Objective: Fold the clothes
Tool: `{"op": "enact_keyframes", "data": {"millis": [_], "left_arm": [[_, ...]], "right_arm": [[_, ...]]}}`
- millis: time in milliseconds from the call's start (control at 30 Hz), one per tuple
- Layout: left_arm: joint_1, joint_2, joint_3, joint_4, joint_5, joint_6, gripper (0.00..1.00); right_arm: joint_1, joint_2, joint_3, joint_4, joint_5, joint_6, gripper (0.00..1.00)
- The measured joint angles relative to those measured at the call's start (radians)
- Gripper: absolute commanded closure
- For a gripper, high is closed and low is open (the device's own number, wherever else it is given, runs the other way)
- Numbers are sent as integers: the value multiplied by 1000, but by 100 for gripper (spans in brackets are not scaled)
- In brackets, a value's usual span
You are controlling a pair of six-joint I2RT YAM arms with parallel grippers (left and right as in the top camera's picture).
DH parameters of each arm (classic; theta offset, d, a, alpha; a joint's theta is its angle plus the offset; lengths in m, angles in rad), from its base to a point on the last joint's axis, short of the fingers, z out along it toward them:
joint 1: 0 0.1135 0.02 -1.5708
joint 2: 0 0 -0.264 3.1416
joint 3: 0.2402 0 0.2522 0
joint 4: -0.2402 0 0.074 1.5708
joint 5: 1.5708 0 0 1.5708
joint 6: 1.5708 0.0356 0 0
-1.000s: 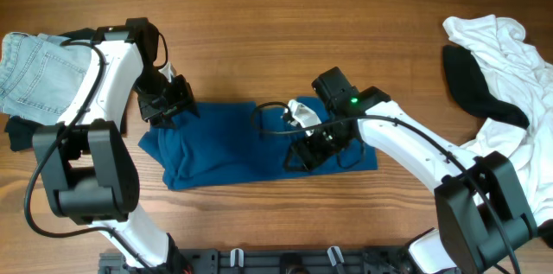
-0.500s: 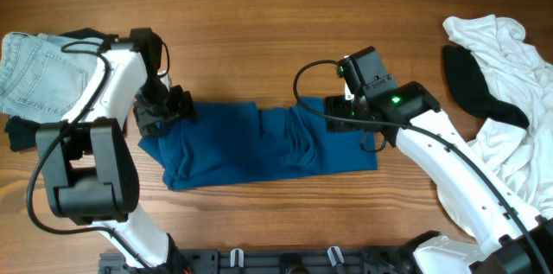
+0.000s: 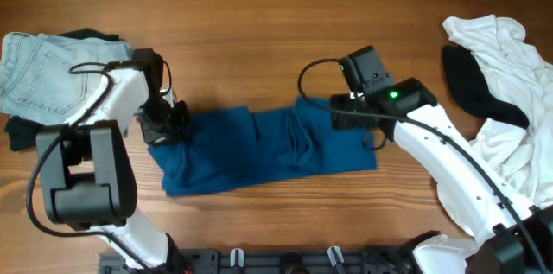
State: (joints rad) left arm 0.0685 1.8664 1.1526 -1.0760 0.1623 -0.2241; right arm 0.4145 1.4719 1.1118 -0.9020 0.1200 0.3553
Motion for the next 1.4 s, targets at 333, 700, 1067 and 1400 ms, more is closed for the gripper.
{"op": "enact_keyframes", "data": {"millis": [333, 700, 1067, 1400], "left_arm": [[48, -18, 529, -426, -88, -7, 94], [-576, -36, 531, -237, 71, -261, 90], [-696, 21, 531, -161, 6, -299, 85], [-772, 21, 542, -92, 60, -227, 68]], "right_arm": [[-240, 0, -2, 1, 27, -48, 23], [-240, 48, -2, -19, -7, -95, 23], [-240, 56, -2, -22, -34, -108, 22], [-240, 56, -2, -16, -53, -140, 22]]}}
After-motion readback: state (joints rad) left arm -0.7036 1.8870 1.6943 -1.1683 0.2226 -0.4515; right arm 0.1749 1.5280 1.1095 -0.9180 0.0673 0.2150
